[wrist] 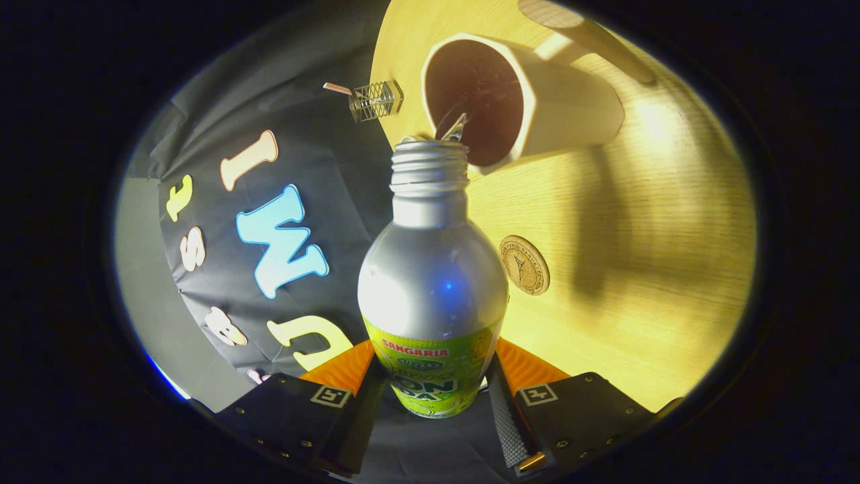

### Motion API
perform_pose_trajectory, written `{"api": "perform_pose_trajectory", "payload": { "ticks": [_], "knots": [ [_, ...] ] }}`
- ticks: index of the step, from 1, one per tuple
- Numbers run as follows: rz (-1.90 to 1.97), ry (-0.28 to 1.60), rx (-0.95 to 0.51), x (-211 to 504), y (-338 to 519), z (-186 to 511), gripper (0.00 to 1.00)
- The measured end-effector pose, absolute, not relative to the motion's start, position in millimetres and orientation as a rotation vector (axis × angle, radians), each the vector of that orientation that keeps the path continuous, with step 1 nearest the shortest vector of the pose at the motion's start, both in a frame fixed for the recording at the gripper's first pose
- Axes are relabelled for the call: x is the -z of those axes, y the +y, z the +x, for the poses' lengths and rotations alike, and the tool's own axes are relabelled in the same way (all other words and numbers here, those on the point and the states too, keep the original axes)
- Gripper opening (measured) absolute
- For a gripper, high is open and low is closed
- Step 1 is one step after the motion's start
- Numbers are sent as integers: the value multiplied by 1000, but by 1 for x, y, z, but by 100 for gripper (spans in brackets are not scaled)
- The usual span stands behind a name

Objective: Take the bottle from table, then pour the juice into the cup, finally place the bottle on the coaster

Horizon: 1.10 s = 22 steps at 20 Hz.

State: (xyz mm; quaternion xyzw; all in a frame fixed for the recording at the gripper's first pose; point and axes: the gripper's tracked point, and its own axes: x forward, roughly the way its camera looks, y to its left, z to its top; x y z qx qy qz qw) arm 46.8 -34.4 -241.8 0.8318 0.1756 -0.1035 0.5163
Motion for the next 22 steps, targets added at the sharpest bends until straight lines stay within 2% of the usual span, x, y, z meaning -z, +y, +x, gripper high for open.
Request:
{"api": "perform_pose_trajectory", "payload": {
  "ticks": [22],
  "knots": [
    [2182,387,291,221,-57,57,75]
  ]
}}
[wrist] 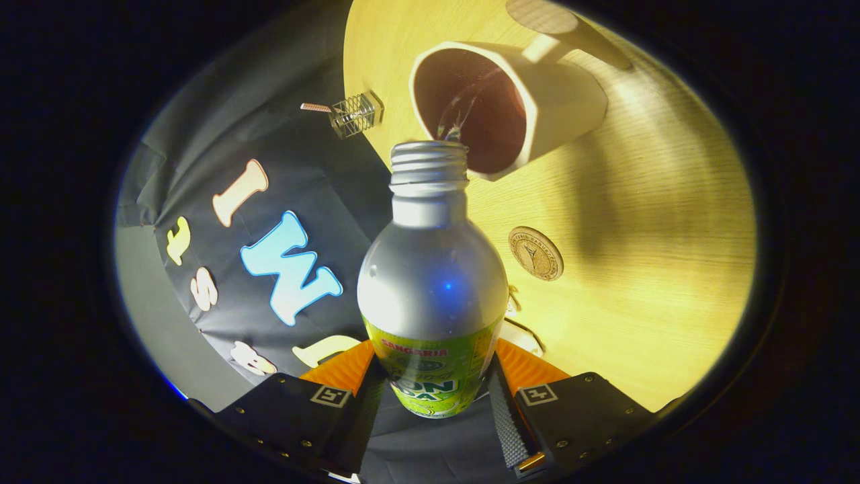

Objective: Take the bottle from table, then pour the juice into the cup, finally place the bottle on the coaster

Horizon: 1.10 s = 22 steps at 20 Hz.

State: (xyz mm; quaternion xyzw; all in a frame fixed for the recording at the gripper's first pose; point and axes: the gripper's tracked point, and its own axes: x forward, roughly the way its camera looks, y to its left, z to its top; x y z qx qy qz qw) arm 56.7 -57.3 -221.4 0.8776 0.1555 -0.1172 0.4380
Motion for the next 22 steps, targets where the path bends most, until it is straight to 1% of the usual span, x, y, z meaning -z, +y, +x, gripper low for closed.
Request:
{"api": "perform_pose_trajectory", "payload": {
  "ticks": [8,22],
  "knots": [
    [2241,380,290,216,-63,55,75],
    [2288,402,329,220,-63,53,75]
  ]
}}
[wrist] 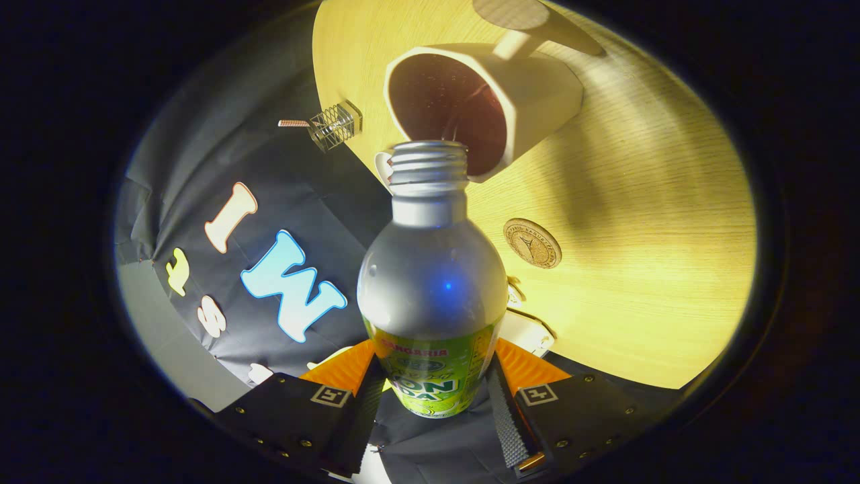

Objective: Take the bottle from table, then pour the juice into the cup, finally place the bottle on the coaster

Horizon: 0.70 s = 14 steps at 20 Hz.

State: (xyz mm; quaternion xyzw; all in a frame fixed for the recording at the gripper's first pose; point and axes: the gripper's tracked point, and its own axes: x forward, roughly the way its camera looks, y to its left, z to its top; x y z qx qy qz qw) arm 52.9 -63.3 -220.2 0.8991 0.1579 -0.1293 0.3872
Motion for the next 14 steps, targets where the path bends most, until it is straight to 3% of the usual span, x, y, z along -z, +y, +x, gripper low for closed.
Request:
{"api": "perform_pose_trajectory", "payload": {
  "ticks": [14],
  "knots": [
    [1980,447,348,250,-49,37,75]
  ]
}}
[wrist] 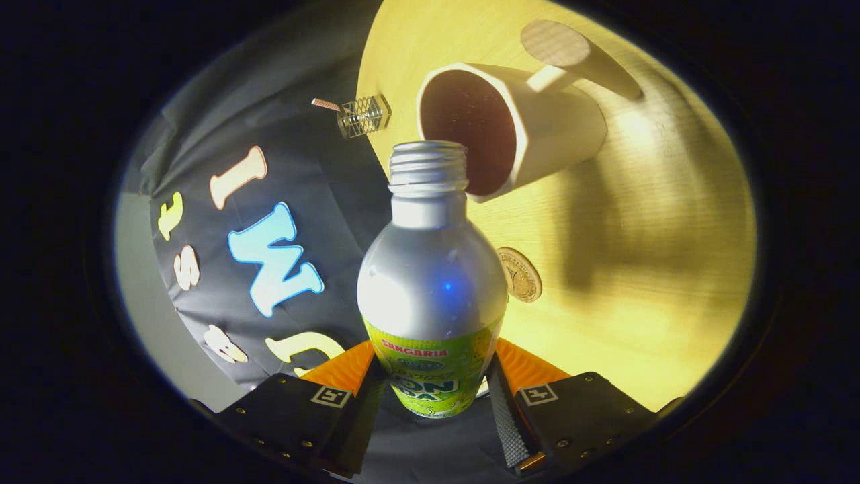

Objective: Take the bottle from table, then pour the juice into the cup, finally place the bottle on the coaster

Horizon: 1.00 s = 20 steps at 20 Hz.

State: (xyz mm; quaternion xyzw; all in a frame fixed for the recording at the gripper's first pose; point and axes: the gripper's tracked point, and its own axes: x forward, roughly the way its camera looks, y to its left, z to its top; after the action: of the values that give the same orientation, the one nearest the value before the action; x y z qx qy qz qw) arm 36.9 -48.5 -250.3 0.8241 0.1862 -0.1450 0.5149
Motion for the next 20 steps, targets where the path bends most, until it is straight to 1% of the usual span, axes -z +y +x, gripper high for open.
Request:
{"api": "perform_pose_trajectory", "payload": {
  "ticks": [11,20],
  "knots": [
    [1568,517,335,280,-33,20,75],
    [1146,574,305,291,-19,18,76]
  ]
}}
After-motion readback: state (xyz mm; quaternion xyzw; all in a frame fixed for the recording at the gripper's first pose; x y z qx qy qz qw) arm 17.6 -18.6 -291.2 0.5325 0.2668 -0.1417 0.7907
